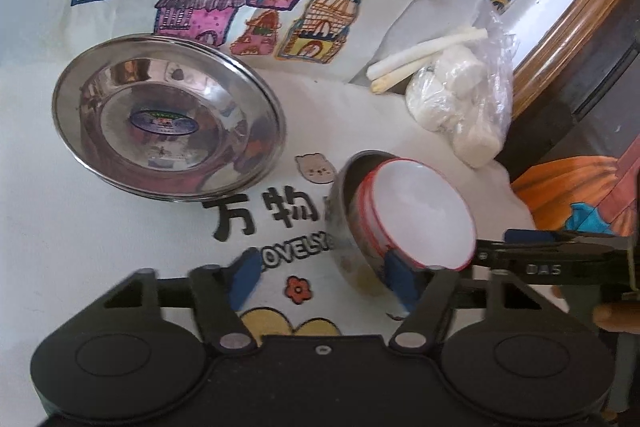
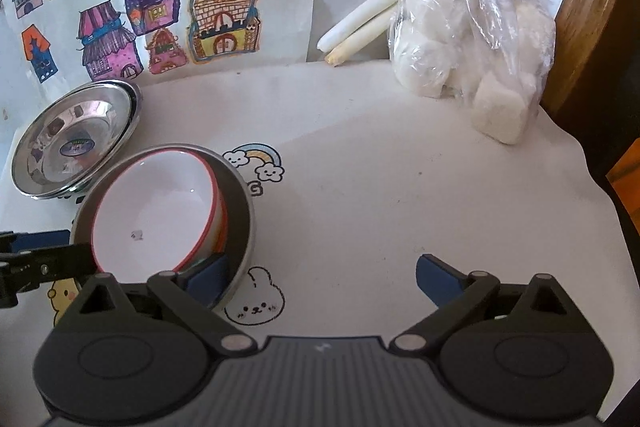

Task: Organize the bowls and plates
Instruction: 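Move both tools to the steel bowl's rim and close on it, then lift the steel bowl with nested white bowls and carry it toward the steel plates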

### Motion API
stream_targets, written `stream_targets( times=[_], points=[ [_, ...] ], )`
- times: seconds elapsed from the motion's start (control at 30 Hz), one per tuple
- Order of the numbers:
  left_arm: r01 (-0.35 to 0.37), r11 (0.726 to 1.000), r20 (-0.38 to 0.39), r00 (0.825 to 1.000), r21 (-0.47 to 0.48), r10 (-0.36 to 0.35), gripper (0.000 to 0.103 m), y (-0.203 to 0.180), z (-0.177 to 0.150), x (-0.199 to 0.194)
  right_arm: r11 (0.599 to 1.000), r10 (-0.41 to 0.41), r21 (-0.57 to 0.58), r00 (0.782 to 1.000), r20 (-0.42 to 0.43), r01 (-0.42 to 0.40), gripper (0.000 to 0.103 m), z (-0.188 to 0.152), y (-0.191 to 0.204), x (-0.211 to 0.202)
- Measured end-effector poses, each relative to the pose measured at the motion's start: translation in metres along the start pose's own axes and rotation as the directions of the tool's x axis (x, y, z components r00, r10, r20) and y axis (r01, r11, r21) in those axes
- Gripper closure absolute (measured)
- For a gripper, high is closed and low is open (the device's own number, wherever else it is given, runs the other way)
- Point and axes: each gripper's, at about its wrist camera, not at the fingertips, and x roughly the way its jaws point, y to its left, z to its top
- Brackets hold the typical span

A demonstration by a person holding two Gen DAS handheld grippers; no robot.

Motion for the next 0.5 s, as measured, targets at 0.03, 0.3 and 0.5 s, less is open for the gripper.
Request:
stream_targets(
  times=[0.03,0.3,0.5],
  points=[
    [0.011,1.0,-0.001,1.0,0.0,-0.011,0.051,-0.002,0.0,-0.001,1.0,-0.001,0.002,1.0,-0.003,0.001,0.004,0.0,0.0,0.0],
    [0.0,0.997,-0.096,0.995,-0.072,-0.007,0.074,-0.01,0.014,-0.001,0.998,-0.037,-0.047,0.999,-0.029,0.036,0.008,0.008,0.01,-0.003],
    [-0.033,0.993,-0.247,0.969,-0.113,0.004,0.075,-0.003,0.035,0.014,0.999,-0.014,-0.03,0.996,-0.089,0.012,0.011,0.017,0.008,0.003]
  ],
)
